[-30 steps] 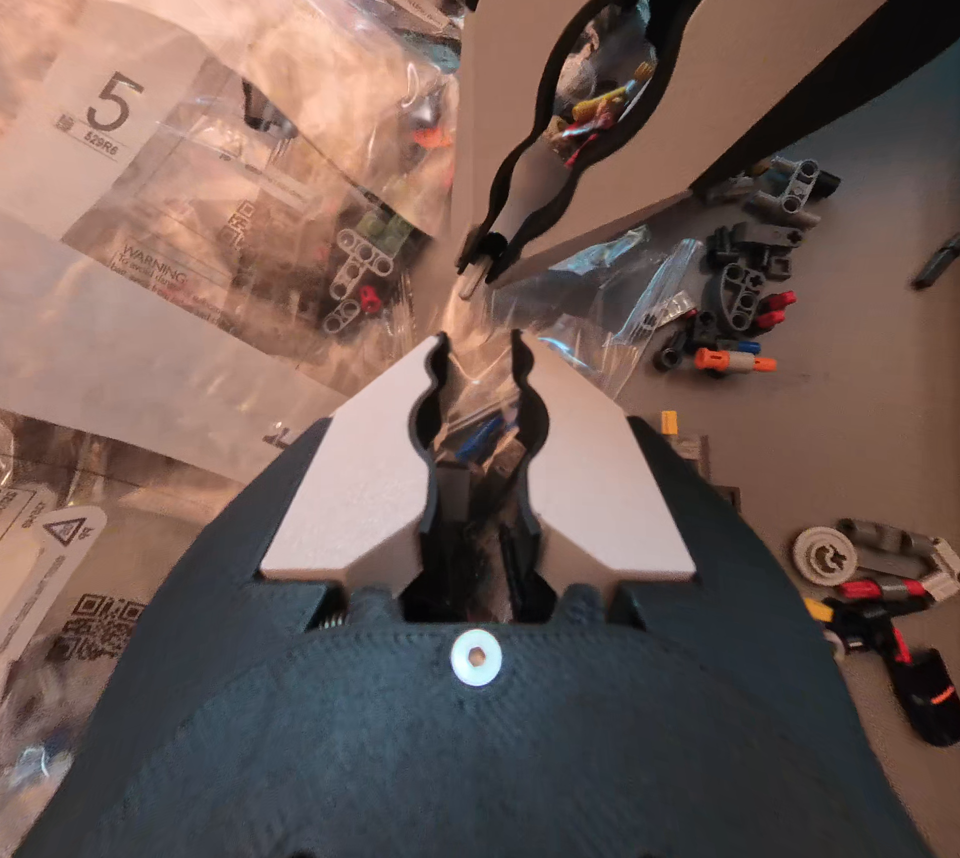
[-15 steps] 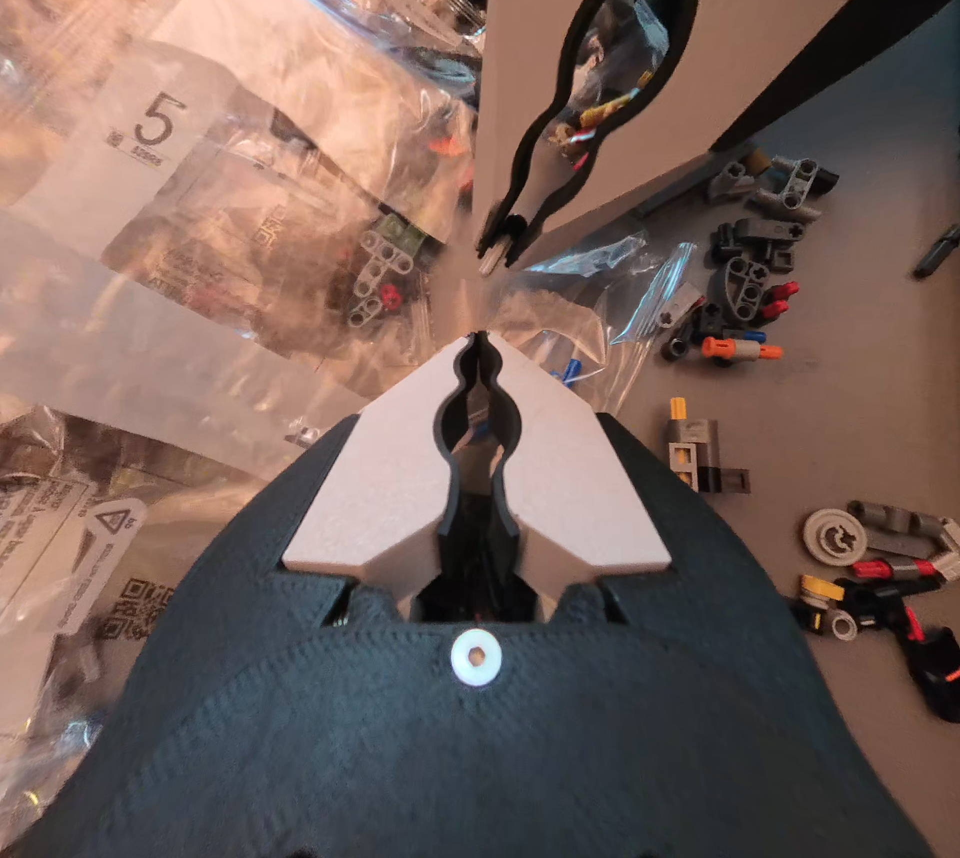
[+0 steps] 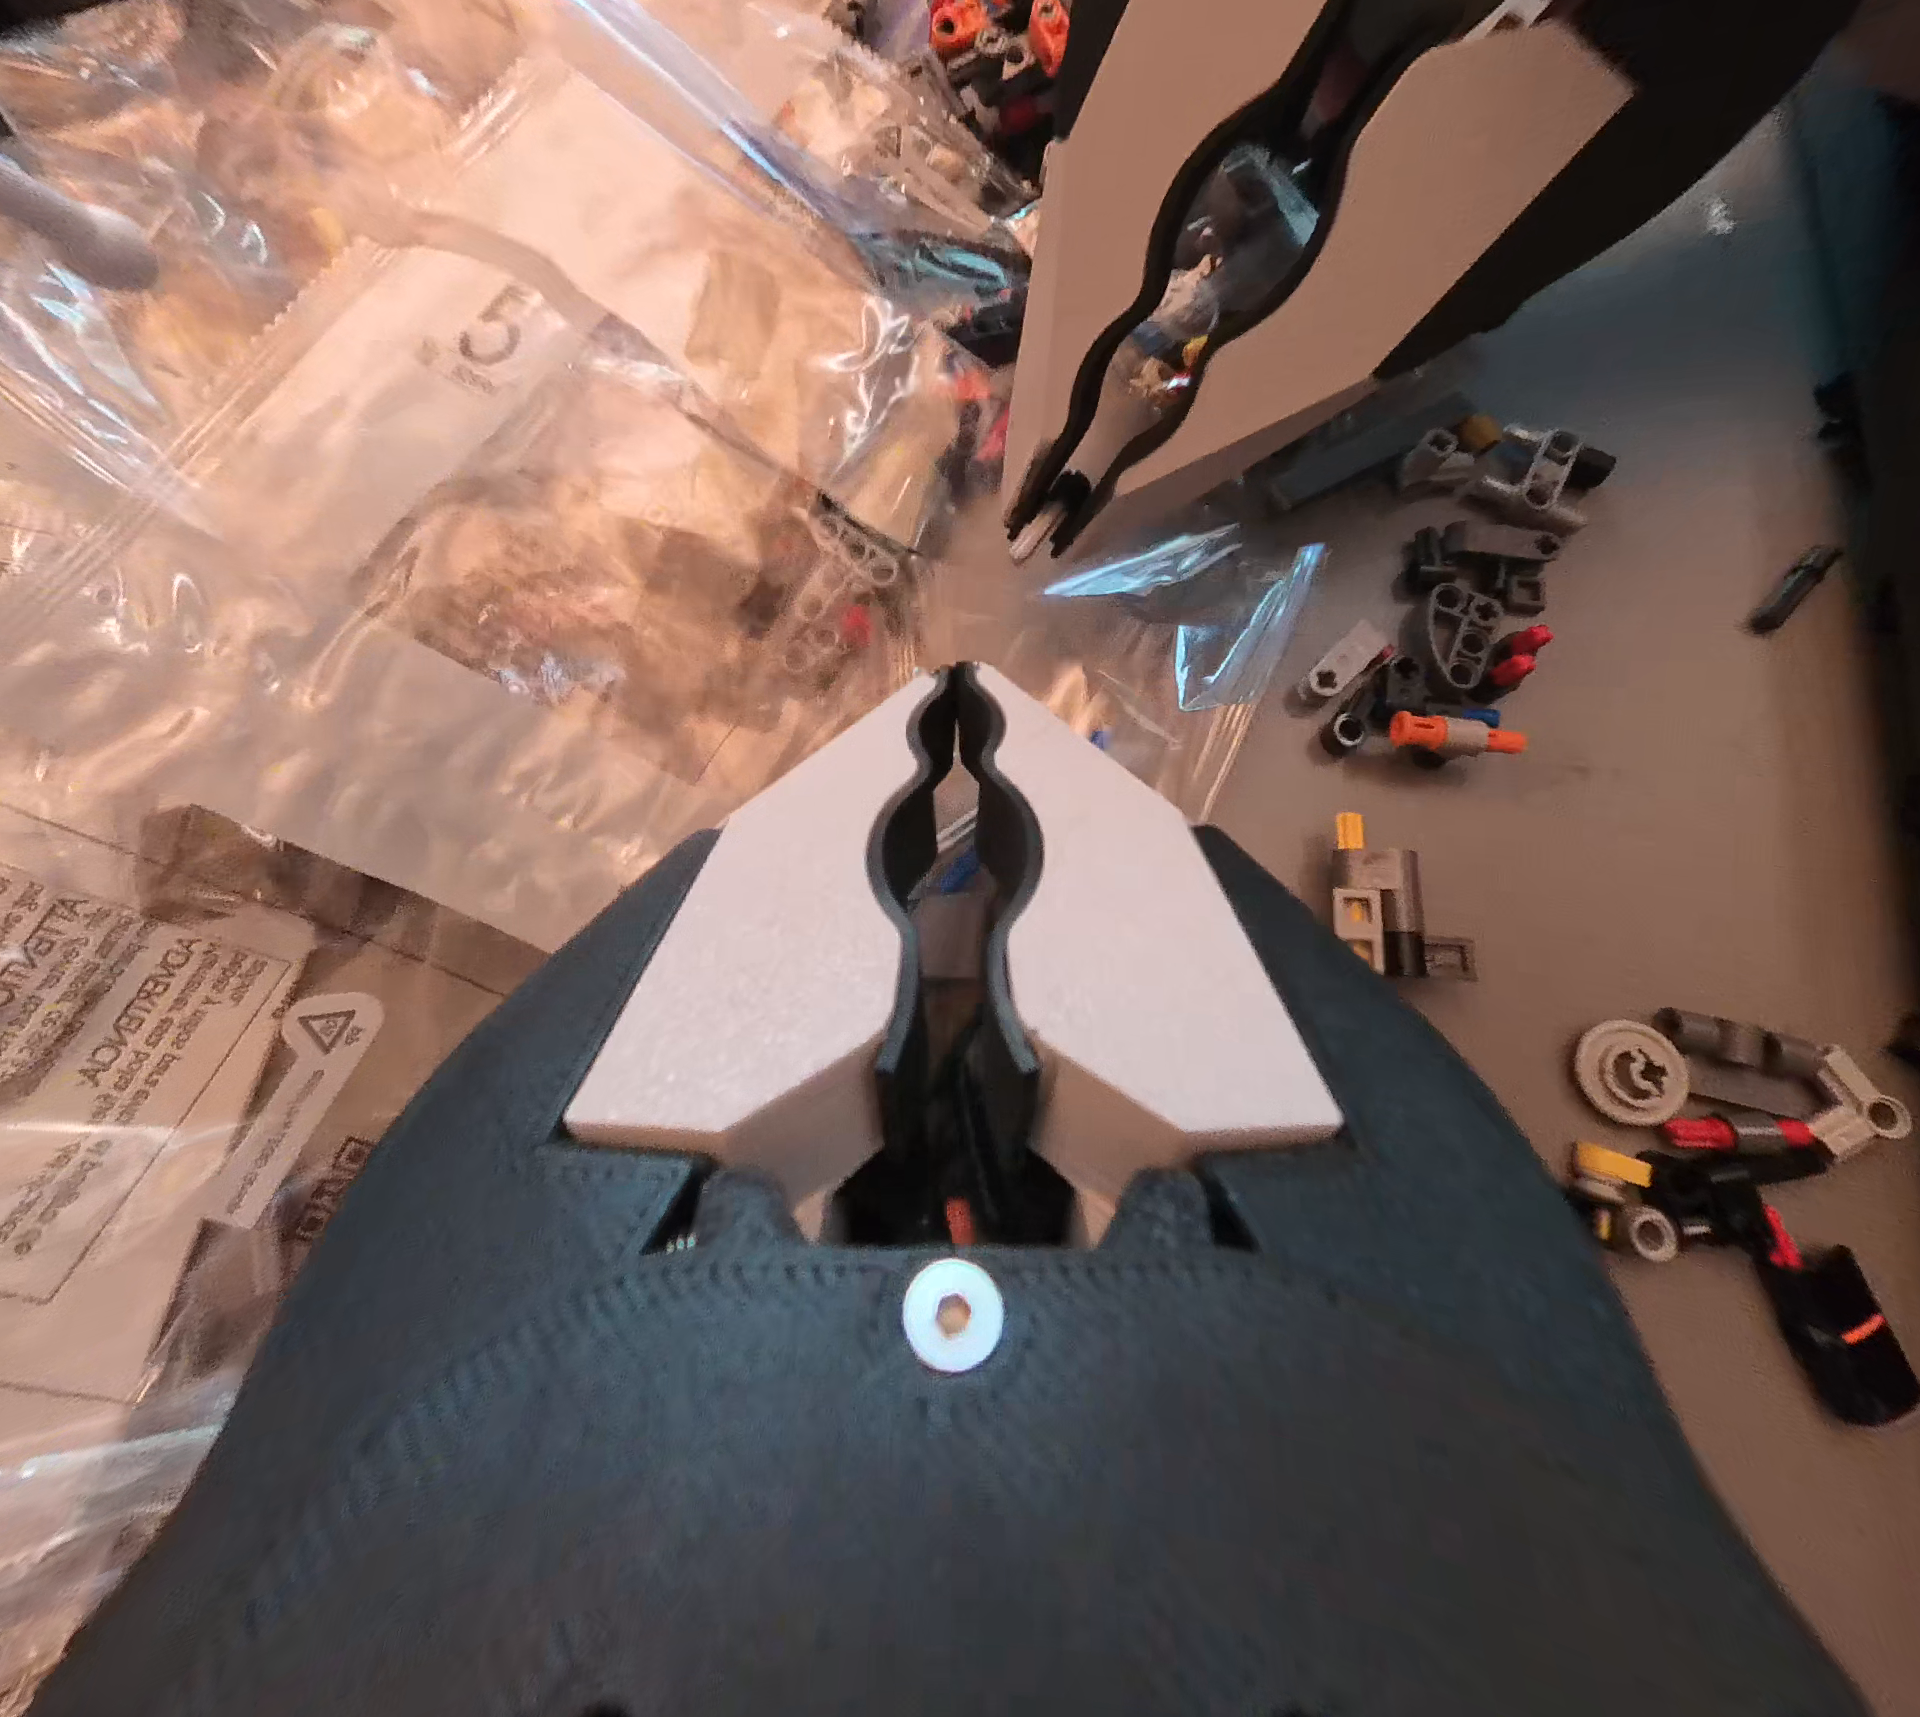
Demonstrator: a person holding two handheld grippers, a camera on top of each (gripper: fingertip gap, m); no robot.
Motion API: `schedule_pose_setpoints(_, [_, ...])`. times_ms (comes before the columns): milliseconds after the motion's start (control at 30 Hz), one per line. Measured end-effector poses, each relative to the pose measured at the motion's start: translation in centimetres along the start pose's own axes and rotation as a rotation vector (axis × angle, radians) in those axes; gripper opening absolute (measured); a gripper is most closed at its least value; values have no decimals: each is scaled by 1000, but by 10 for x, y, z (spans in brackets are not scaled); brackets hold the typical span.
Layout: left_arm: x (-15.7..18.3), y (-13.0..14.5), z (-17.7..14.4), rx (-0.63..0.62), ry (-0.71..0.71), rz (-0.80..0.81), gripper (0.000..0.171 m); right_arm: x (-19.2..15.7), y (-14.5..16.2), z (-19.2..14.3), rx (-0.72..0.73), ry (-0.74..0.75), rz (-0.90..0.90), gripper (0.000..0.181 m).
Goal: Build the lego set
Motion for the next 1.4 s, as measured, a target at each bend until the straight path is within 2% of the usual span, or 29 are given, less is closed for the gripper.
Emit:
schedule_pose_setpoints(300, [-1, -5, -11, 124, 43, -8, 0, 0, 1, 4, -18, -16, 21, 5])
schedule_pose_setpoints(600, [1, -10, -17, 196, 89, -4, 0, 4, -11, -5, 100, -22, 57, 5])
schedule_pose_setpoints(800, [7, -17, -21, 257, 116, 34, 0, 15, -26, -1, 175, -151, 188, 4])
schedule_pose_setpoints(967, [2, -17, -29, 308, 113, 4, 0, 20, -29, 6, 132, -132, 193, 15])
schedule_pose_setpoints(1200, [-5, -15, -36, 351, 104, -34, 0, 29, -27, -12, 242, -145, 245, 16])
schedule_pose_setpoints(1300, [-9, -14, -38, 360, 76, -56, 0, 28, -28, -30, 315, -128, 192, 14])
schedule_pose_setpoints(1400, [-14, -13, -41, 378, 58, -88, 0, 13, -35, -53, 439, -227, 85, 10])
Point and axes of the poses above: each gripper's, where its closed fingertips meet, z out along the fingers, y out of its underside, x = y × z across the jaws, the point moved 9 cm from there along -z, back along the fingers, and after that the axes turned 1 degree about -z, right-handed, at the moved point
